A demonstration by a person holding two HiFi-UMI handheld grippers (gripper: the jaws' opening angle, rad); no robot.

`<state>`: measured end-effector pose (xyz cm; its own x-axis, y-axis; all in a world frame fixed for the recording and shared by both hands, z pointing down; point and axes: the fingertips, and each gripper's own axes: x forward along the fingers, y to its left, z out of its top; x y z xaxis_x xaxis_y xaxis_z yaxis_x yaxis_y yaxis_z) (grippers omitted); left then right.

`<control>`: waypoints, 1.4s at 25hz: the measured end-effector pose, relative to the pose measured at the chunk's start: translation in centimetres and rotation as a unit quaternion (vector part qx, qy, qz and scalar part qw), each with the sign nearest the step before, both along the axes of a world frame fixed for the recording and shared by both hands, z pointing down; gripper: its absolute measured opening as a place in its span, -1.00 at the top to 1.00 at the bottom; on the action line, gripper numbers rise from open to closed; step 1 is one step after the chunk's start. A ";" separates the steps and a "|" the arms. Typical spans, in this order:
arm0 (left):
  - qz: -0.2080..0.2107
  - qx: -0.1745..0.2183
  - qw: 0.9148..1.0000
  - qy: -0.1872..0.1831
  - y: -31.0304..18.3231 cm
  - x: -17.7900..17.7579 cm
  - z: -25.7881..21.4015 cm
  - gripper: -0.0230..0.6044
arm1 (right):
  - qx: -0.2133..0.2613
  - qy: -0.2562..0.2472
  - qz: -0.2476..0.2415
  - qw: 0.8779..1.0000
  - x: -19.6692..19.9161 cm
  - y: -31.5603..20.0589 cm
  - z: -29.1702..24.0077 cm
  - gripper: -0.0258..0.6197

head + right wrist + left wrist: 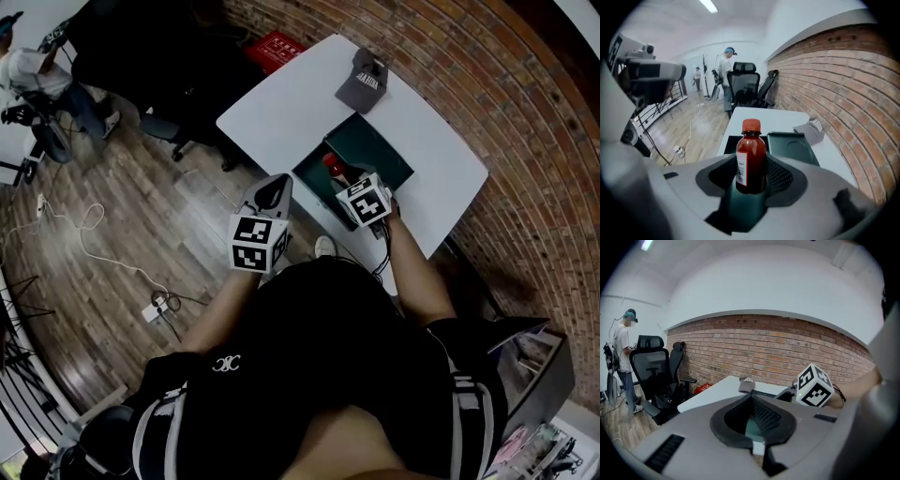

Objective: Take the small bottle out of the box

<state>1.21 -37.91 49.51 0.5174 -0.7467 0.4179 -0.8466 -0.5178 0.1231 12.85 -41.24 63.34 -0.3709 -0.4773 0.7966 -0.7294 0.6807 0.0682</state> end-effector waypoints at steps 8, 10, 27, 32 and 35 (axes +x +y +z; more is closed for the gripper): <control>0.003 0.034 0.999 0.009 -0.1 0.1 -2.4 0.88 | 0.149 -0.103 0.099 0.978 1.3 0.9 -9.5 0.31; 0.009 0.045 0.999 0.010 -0.2 0.3 -3.2 0.88 | 0.181 -0.135 0.124 0.966 1.5 1.8 -12.1 0.31; 0.086 0.101 0.991 0.030 4.7 3.3 -6.6 0.88 | 0.374 -0.170 0.308 0.858 4.9 10.6 -20.6 0.31; 0.093 0.099 0.990 0.033 4.9 3.0 -6.3 0.88 | 0.371 -0.172 0.313 0.857 4.4 11.0 -20.5 0.31; 0.092 0.100 0.990 0.035 4.5 2.6 -6.6 0.88 | 0.369 -0.174 0.309 0.859 3.9 10.6 -20.5 0.31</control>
